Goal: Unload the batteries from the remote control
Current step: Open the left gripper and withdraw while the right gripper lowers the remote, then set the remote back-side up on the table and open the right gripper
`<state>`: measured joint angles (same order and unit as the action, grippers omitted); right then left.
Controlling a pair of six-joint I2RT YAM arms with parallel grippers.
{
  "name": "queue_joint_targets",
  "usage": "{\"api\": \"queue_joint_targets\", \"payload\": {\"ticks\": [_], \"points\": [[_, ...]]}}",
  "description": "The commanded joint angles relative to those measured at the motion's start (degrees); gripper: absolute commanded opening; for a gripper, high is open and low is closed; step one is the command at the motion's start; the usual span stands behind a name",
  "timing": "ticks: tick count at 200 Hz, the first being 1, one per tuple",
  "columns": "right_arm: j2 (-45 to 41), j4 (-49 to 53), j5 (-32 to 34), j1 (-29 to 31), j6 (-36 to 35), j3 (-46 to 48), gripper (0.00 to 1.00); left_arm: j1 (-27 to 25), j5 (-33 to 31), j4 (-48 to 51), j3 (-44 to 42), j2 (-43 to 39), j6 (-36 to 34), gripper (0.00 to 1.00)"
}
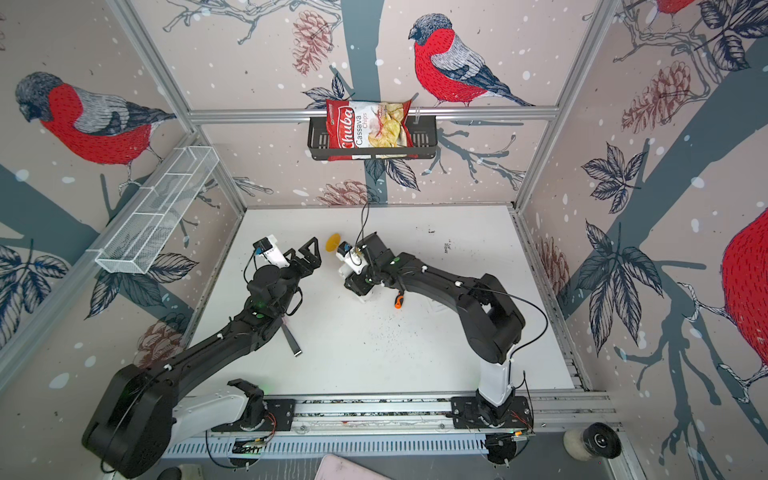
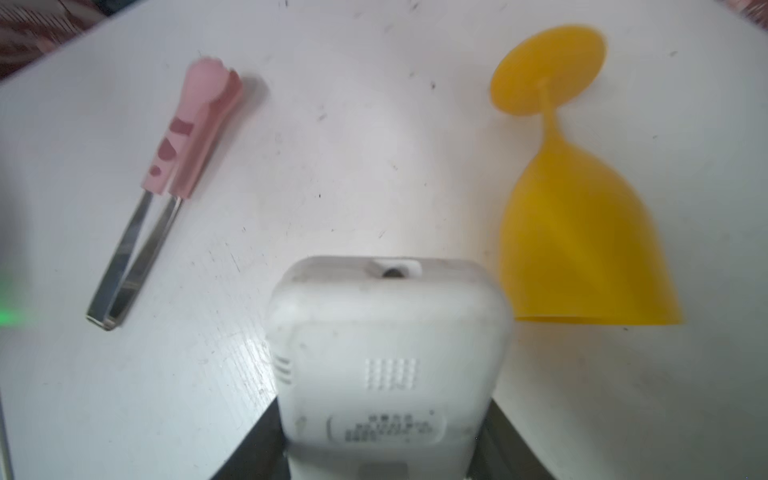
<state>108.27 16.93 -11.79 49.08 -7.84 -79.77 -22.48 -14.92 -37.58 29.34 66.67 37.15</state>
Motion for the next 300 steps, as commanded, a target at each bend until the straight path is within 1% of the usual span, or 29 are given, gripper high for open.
{"api": "queue_joint_targets", "payload": {"ticks": [1, 21, 41, 57, 80, 105, 132, 155, 191, 218, 255, 300], "points": [[3.39, 4.40, 4.82, 0.91, -2.40, -2.87, 0.33, 2.58, 1.69, 1.75, -0.05, 1.19, 1.53, 0.97], [6.71, 5.53, 5.87, 1.90, -2.96, -5.40, 0.34, 5.14, 3.92, 2.00, -0.35, 2.81, 2.81, 0.98], [9.93, 7.07, 6.52, 2.62, -3.69, -8.14, 0.37, 7.15, 5.41, 3.63, 0.68, 5.77, 3.85, 0.97], [11.80, 7.72, 6.70, 3.15, -4.41, -9.49, 0.41, 8.73, 6.77, 2.94, 0.43, 7.50, 4.66, 0.97], [13.66, 8.26, 6.91, 3.59, -4.80, -10.87, 0.45, 10.73, 8.15, 1.08, -0.94, 7.96, 5.61, 0.97], [15.14, 8.47, 7.13, 3.98, -5.02, -11.68, 0.49, 11.60, 8.48, 0.34, -2.02, 7.44, 5.83, 0.97], [15.70, 8.39, 7.62, 4.54, -5.17, -11.57, 0.59, 11.67, 9.01, 0.01, -2.08, 7.75, 5.66, 0.97], [15.70, 8.38, 8.31, 5.03, -5.36, -10.83, 0.65, 11.69, 9.49, -0.43, -2.10, 7.99, 5.60, 0.97], [14.29, 7.53, 9.99, 5.83, -5.52, -8.25, 0.69, 11.67, 10.40, -0.87, -2.48, 7.64, 5.31, 0.97], [12.36, 6.75, 11.24, 6.09, -5.37, -5.53, 0.70, 11.66, 11.04, -1.25, -2.80, 7.54, 5.42, 0.97], [9.73, 5.59, 15.57, 5.93, -5.09, -0.76, 0.71, 11.67, 12.12, -1.85, -2.87, 8.08, 5.57, 0.97], [5.91, 3.41, 16.79, 4.24, -4.59, 3.94, 0.72, 11.58, 15.41, -3.05, -2.45, 9.50, 4.87, 0.97]]}}
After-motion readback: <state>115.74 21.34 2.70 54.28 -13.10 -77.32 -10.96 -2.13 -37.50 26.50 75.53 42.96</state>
